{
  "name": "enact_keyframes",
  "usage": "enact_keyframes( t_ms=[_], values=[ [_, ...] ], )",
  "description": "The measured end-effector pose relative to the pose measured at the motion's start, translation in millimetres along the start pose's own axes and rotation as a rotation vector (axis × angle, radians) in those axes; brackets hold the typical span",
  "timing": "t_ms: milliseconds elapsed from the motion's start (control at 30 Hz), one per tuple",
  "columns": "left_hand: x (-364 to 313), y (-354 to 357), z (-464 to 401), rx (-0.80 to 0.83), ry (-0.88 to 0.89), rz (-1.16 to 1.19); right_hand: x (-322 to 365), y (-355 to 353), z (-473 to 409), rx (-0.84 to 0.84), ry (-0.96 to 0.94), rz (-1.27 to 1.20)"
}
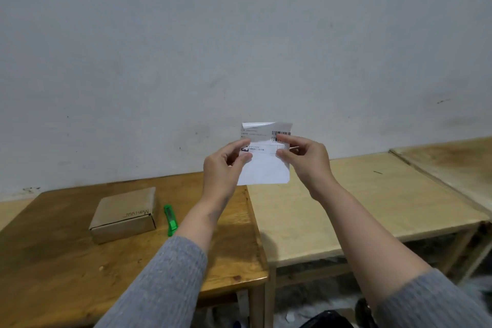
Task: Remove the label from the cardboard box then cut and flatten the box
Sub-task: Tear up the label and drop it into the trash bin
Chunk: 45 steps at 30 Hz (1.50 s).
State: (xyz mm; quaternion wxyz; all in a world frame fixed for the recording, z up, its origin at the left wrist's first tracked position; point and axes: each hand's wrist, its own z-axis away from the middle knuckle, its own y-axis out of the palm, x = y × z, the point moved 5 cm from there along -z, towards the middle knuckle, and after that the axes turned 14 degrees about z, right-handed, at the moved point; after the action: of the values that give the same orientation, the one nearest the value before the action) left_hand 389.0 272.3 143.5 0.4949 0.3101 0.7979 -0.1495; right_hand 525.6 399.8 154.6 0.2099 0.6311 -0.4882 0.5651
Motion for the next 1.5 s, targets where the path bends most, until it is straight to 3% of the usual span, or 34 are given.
enact_keyframes(
  t_ms=[233,567,667,867,1067,1200,1333,1433,1500],
  values=[
    [7,-9,-12,-0.002,-0.095,0.039,2,5,-8,0.020,-0.065,0.109],
    [13,-4,-19,-0.154,-0.092,-0.349,-8,21,-16,-0.098,-0.083,0.486],
    [18,2,-24,-0.067,-0.103,-0.457,-8,17,-16,-0.122,-0.127,0.469],
    [17,10,-33,0.116,0.114,-0.228,-3,9,-15,-0.143,-0.138,0.265],
    [18,14,-28,0.091,0.072,-0.153,-8,6,-17,-0.187,-0.159,0.468],
    [25,18,-24,0.057,0.016,-0.100,-16,4,-12,-0.139,-0.096,0.339],
    [37,28,-16,0.129,-0.023,-0.119,-23,-4,-9,-0.077,-0.115,0.447],
    [41,39,-9,0.165,-0.006,-0.130,-22,-8,-5,0.007,-0.089,0.376],
    [43,48,-5,0.193,-0.021,-0.123,-23,-14,-3,-0.029,-0.084,0.364]
  ],
)
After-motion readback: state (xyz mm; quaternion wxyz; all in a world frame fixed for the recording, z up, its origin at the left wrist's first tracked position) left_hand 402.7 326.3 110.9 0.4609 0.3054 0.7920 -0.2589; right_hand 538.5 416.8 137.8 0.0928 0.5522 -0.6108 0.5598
